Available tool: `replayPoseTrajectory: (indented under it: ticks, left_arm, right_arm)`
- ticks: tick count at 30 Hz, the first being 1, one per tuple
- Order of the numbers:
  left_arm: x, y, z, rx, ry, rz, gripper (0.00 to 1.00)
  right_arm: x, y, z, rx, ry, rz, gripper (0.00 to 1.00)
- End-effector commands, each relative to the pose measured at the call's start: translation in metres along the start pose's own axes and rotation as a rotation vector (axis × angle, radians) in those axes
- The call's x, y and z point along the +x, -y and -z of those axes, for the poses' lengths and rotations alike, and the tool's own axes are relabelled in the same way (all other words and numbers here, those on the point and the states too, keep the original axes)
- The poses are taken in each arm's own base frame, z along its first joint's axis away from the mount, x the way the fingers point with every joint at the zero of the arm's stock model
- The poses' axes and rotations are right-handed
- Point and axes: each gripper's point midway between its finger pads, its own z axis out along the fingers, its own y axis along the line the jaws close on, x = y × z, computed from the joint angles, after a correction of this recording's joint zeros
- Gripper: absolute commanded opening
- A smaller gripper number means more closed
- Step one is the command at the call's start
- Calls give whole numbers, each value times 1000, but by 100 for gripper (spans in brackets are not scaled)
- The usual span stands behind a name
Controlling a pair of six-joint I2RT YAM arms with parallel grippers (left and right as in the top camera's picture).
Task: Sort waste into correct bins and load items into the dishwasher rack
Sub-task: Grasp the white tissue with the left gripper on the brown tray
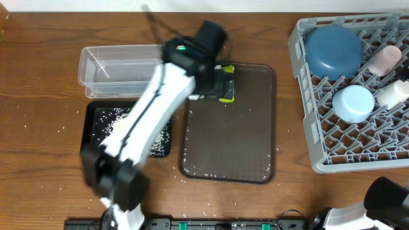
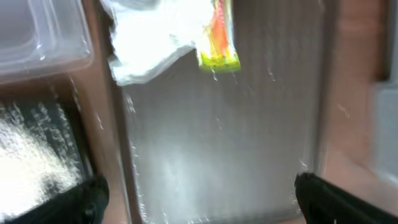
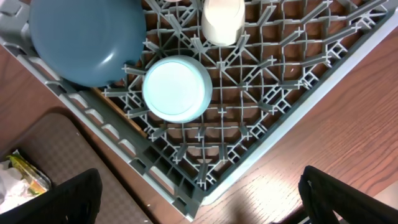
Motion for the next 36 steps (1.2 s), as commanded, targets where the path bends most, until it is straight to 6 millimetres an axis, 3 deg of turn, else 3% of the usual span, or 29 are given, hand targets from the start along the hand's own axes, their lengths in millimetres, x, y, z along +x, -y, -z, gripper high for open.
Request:
replayPoseTrajectory:
  ticks: [1, 7, 15, 21, 23, 28, 34, 36]
  left_arm:
    - [-30, -21, -20, -185, 101, -50, 98]
    - [-54, -17, -65, -175, 135, -34, 98]
    - [-71, -34, -101, -189, 141, -46, 99]
    - [-70, -38, -124, -199, 119, -85, 93]
    - [-68, -36, -132, -186, 104, -85, 86]
    - [-55, -25, -152, -112, 37, -89, 86]
    - [-42, -31, -175, -133, -21, -91, 86]
    - [-40, -32, -177, -136, -29, -91, 80]
  right_arm:
    - [-1, 3, -3, 11, -6, 4, 99]
    - [-1, 3, -3, 11, -6, 4, 99]
    - [-1, 3, -3, 11, -6, 4, 99]
    - [-1, 3, -3, 11, -6, 4, 99]
    - [-1, 3, -3, 11, -6, 4, 99]
    - [-1, 3, -3, 11, -6, 4, 99]
    - [-1, 3, -3, 11, -6, 4, 99]
    - [-1, 3, -3, 11, -6, 4, 99]
